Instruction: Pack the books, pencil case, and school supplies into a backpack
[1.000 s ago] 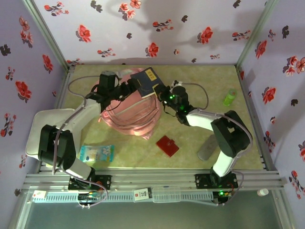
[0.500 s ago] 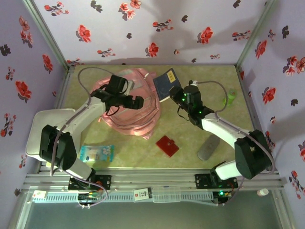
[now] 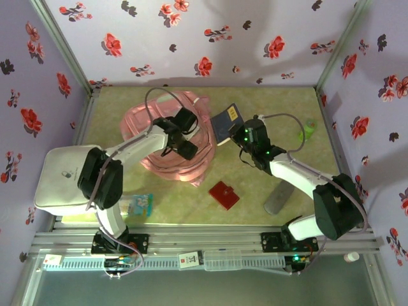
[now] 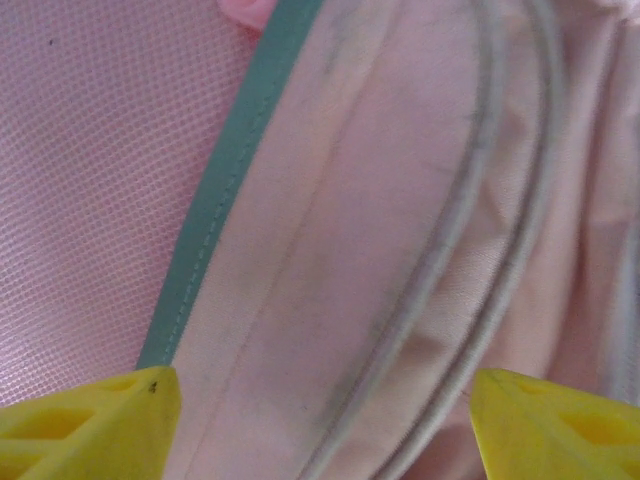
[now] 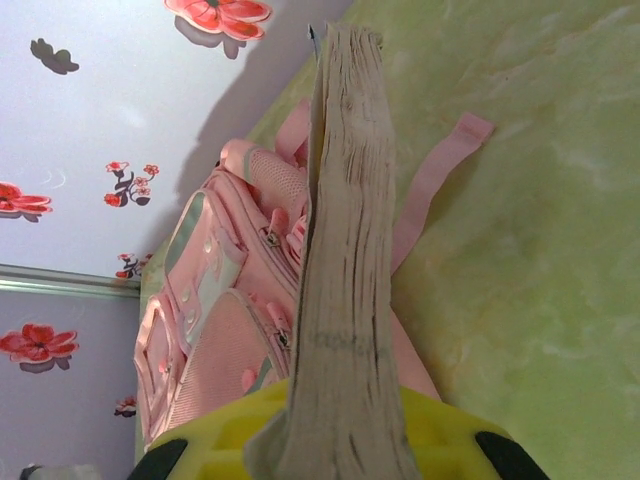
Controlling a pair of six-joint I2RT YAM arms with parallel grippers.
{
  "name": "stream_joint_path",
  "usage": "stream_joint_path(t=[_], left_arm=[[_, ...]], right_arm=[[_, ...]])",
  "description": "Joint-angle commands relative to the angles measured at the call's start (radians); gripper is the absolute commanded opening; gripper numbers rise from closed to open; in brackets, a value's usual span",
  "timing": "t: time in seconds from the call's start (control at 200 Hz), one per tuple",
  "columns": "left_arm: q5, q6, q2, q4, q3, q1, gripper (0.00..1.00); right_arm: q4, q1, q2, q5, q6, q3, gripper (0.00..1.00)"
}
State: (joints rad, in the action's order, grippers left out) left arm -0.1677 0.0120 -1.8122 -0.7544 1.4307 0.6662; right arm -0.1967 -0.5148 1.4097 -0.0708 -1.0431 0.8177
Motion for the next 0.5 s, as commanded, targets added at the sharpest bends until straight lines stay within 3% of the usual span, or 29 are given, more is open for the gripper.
stream_joint_path(t=[0.0, 0.275, 0.495], left_arm=[[-0.074, -0.015, -0.048, -0.055, 0.058, 0.010, 0.70], [-0.126, -0.030, -0.113, -0.084, 0.093, 0.032, 0.62], [-0.188, 0.002, -0.136, -0.102, 0.132, 0.036, 0.42]], right_arm=[[-0.029, 0.006, -0.016, -0.038, -0.012, -0.001, 0.09], [-0.032, 0.007, 0.000, -0.032, -0.021, 0.003, 0.10], [-0.032, 0.007, 0.002, -0.032, -0.022, 0.005, 0.10]])
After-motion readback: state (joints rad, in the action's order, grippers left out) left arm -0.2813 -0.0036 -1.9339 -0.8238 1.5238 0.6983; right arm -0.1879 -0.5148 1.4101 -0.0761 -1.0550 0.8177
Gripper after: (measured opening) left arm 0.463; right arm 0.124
